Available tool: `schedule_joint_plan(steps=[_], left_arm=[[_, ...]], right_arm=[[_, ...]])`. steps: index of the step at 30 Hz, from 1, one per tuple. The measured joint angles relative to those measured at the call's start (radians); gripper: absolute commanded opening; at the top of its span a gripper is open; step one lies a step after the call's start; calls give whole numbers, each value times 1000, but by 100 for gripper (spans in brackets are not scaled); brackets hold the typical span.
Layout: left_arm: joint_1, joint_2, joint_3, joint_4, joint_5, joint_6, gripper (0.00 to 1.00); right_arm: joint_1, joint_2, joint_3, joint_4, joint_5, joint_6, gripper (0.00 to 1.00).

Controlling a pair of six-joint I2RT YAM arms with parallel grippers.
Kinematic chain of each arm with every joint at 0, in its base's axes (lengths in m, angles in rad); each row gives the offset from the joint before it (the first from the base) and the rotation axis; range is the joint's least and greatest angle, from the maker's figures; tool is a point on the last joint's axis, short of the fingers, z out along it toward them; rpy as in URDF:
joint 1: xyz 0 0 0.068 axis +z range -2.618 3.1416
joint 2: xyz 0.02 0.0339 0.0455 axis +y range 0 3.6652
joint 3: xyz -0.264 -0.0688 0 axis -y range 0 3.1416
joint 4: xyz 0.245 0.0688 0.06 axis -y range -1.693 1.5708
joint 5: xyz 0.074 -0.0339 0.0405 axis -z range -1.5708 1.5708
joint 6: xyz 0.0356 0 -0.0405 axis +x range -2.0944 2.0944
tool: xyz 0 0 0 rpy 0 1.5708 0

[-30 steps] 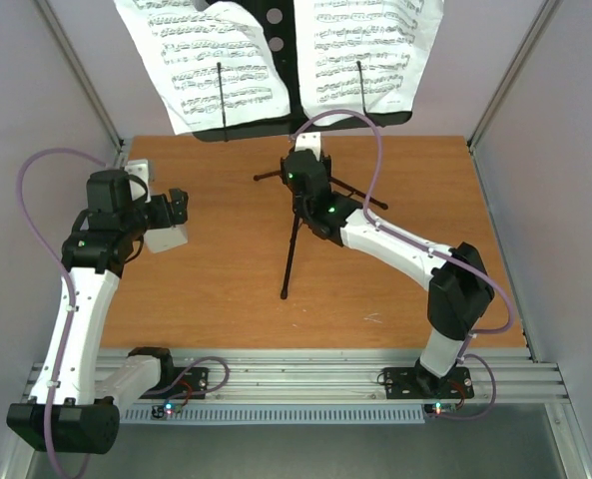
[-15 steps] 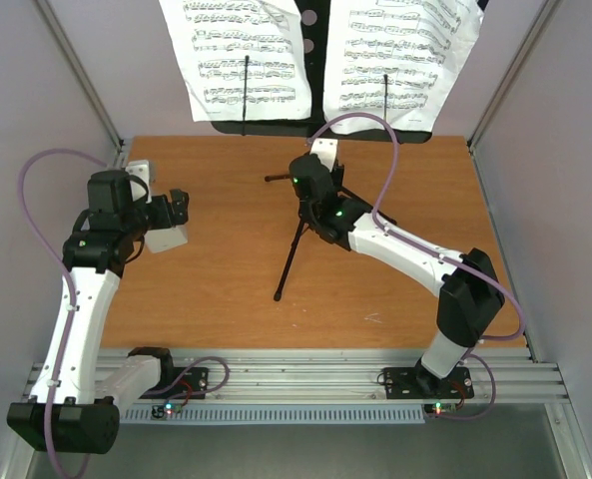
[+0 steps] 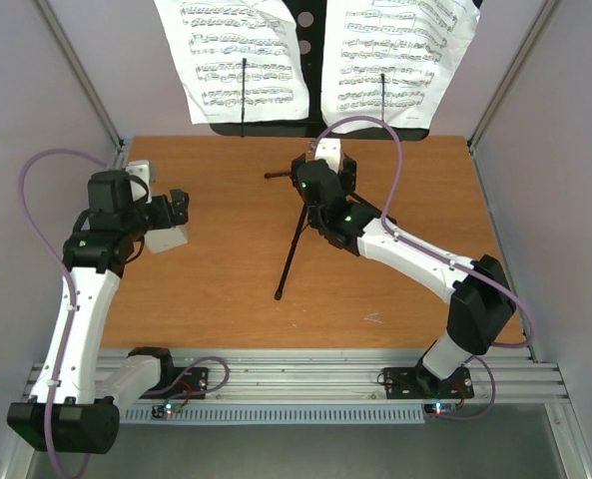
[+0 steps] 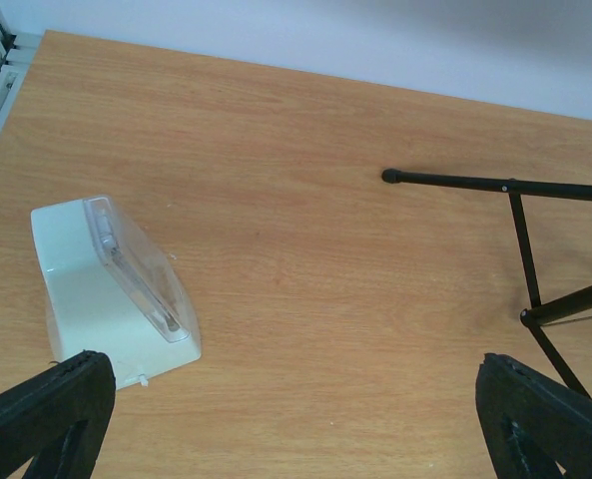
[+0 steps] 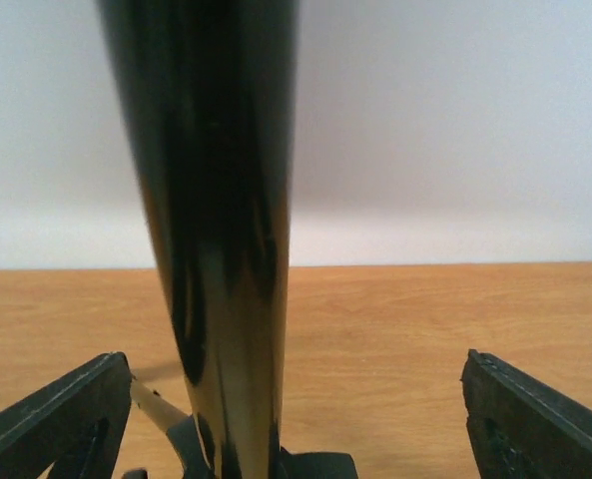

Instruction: Pack up the instrument practice props

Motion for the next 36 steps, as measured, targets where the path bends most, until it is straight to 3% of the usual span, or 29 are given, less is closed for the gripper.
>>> schedule_joint_plan(steps=[2, 13, 23, 28, 36], left_arm=[[0, 0, 0, 0, -1, 0, 99], [0, 0, -1, 1, -16, 0, 99], [0, -35, -35, 32, 18, 8, 99], [-43, -61, 43, -6, 64, -5, 95], [-164, -45, 438, -23, 231, -92, 91]], right_arm=[[0, -26, -25, 7, -25, -16, 98], [0, -274, -240, 11, -285, -110, 99], [-56, -626, -334, -268, -558, -121, 99], [-76, -730, -221, -511, -705, -122, 98], [-76, -684, 108, -648, -941, -110, 99]])
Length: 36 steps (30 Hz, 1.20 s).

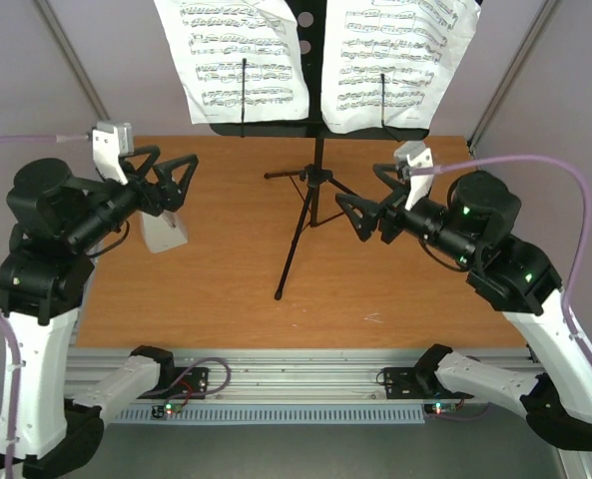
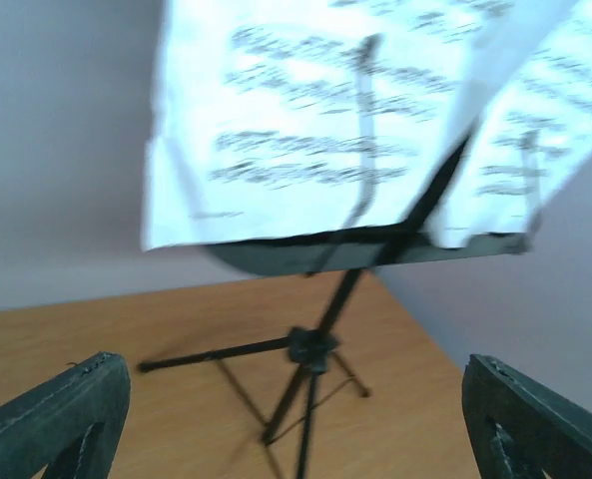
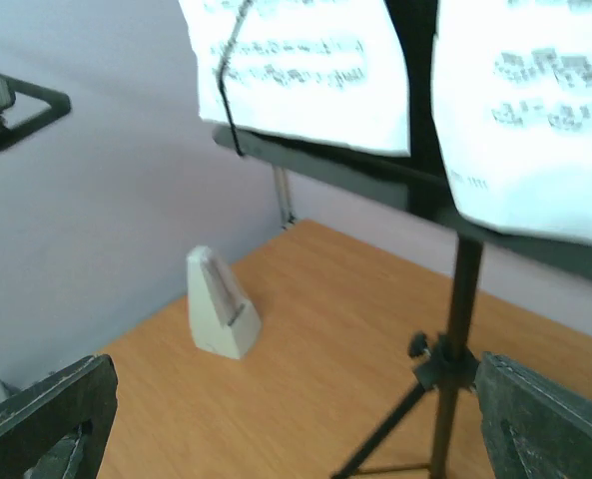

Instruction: Pack up the instrument practice props

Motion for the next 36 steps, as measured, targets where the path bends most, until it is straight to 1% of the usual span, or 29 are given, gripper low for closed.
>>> schedule_joint_plan(steps=[3, 7, 9, 11, 14, 17, 21, 28, 33, 36], left_arm=[[-83, 36, 78, 1, 32, -9, 91], [-193, 121, 124, -11, 59, -14, 91], [-227, 164, 144, -15, 69, -15, 90], [-248, 213, 158, -19, 80, -22, 86], [-259, 257, 175, -23, 90, -36, 86], [-259, 275, 193, -23, 88, -44, 85], [-259, 279, 220, -22, 75, -56, 84], [-252, 340, 298, -16, 70, -70, 79], [-237, 386, 336, -11, 68, -86, 73], [-216, 403, 354, -5, 66, -95, 68]], right_arm=[[0, 74, 116, -6, -42, 11, 98], [0, 236, 329, -45, -78, 27, 96], [0, 327, 438, -68, -85, 34, 95], [0, 412, 547, -104, -86, 37, 93], [0, 512, 689, -129, -84, 37, 90], [0, 581, 798, -146, -81, 34, 84], [0, 635, 883, -149, -57, 26, 79], [0, 668, 917, -129, -1, -13, 68], [0, 713, 996, -113, 6, -48, 59], [0, 745, 1052, -106, 3, -62, 54]])
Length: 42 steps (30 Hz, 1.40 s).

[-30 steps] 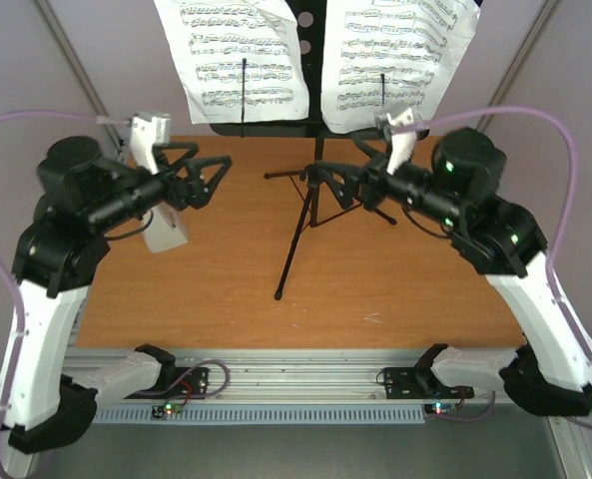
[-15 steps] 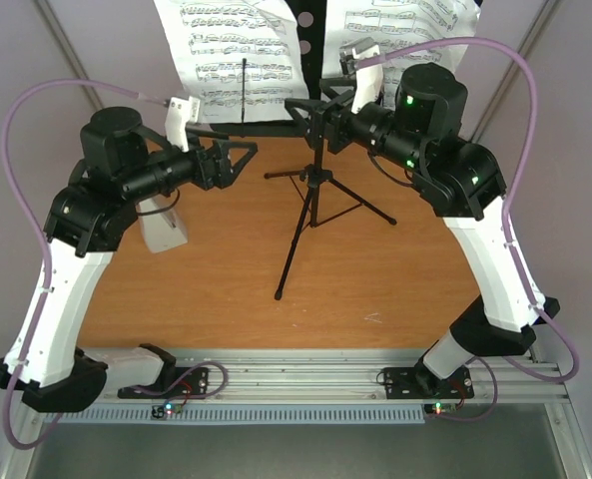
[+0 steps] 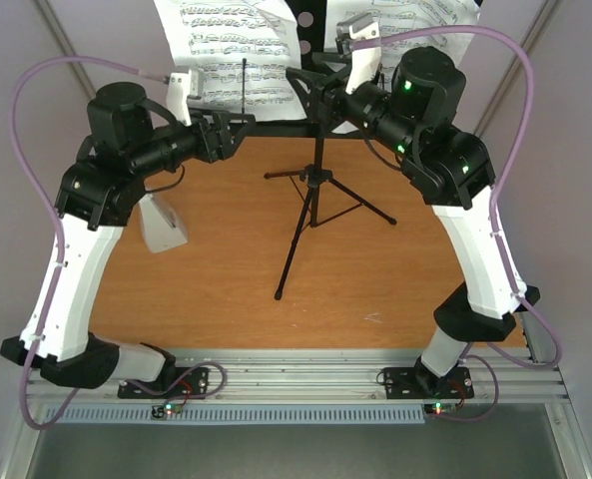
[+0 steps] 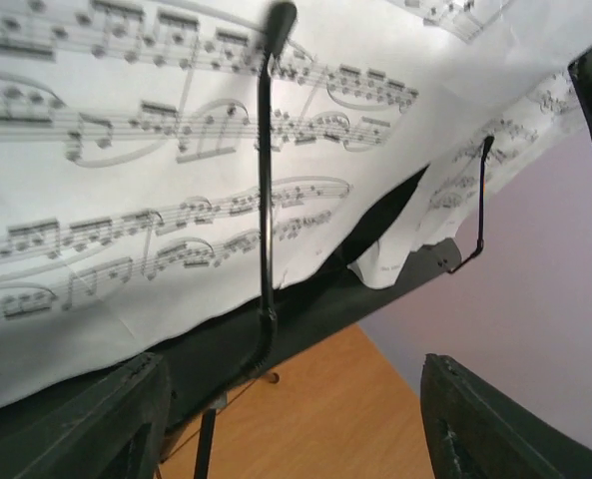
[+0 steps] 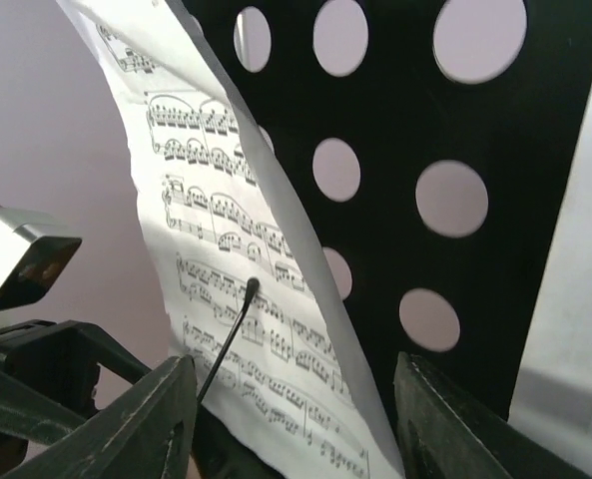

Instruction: Pack up the instrument practice props

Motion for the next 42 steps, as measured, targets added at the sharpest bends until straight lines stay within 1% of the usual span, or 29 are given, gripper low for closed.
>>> schedule_joint_plan(steps=[2, 5, 9, 14, 18, 23, 27, 29, 31, 32, 34, 37, 42], left_arm=[[13, 8, 13, 9, 5, -11, 65], [29, 25, 32, 30, 20, -26, 60], [34, 35, 34, 51, 47, -49, 56], [34, 43, 39, 68, 77, -57, 53], [37, 56, 44, 74, 89, -68, 49], [37, 89, 74, 78, 88, -72, 42], [37, 106, 82, 82, 89, -79, 32], [37, 118, 92, 86, 89, -80, 25], [38, 124, 92, 90, 89, -87, 16], [38, 127, 92, 91, 89, -87, 10], [38, 129, 92, 96, 89, -91, 1], [38, 125, 82, 115, 88, -92, 0], [38, 80, -11, 199, 88, -86, 0]], right_arm=[[0, 22, 32, 9, -2, -7, 50], [0, 53, 64, 24, -14, -15, 48], [0, 84, 72, 40, -50, -19, 40], [0, 108, 72, 56, -68, -24, 37], [0, 114, 72, 79, -64, -36, 33], [0, 119, 72, 109, -27, -62, 26], [0, 125, 72, 129, 2, -83, 20], [0, 127, 72, 139, 14, -91, 14], [0, 129, 72, 148, 22, -101, 3], [0, 130, 72, 150, 26, -106, 1], [0, 130, 72, 152, 33, -111, 1], [0, 131, 72, 155, 45, -113, 1], [0, 130, 72, 169, 72, -112, 1]])
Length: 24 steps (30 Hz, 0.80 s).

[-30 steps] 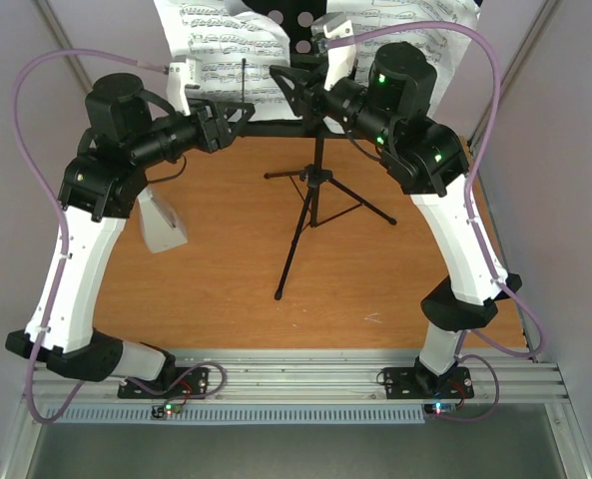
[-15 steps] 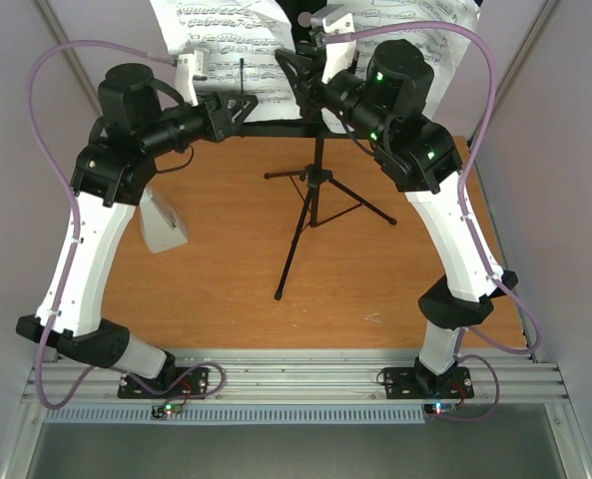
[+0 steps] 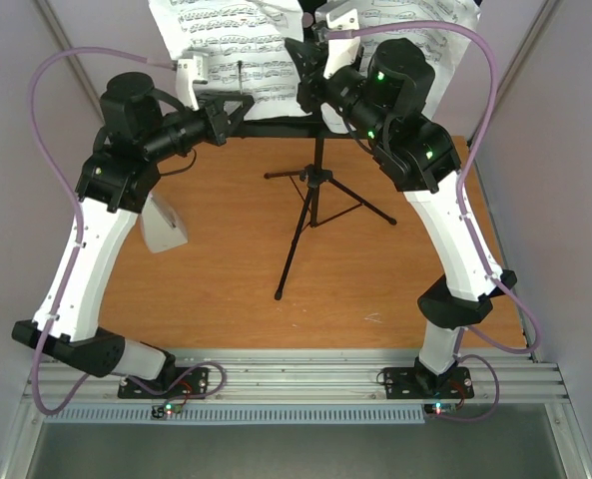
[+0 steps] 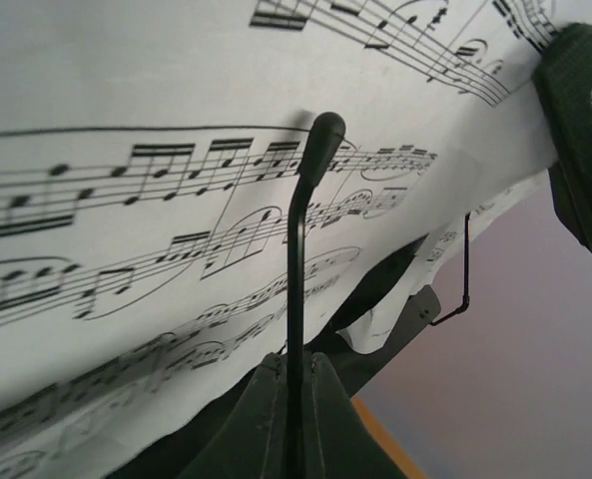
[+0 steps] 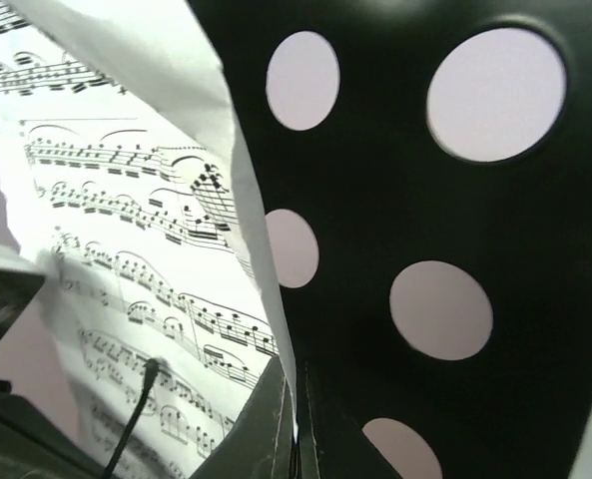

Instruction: Pack up the instrument practice props

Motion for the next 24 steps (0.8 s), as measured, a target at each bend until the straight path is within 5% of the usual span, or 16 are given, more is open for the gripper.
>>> schedule_joint_plan(steps=[14, 24], left_arm=[[2, -55, -136, 182, 35, 68, 1], [2, -54, -134, 177, 12, 70, 1]], right_arm=[[1, -10, -9, 41, 152, 37, 1], [0, -207, -255, 195, 179, 96, 1]])
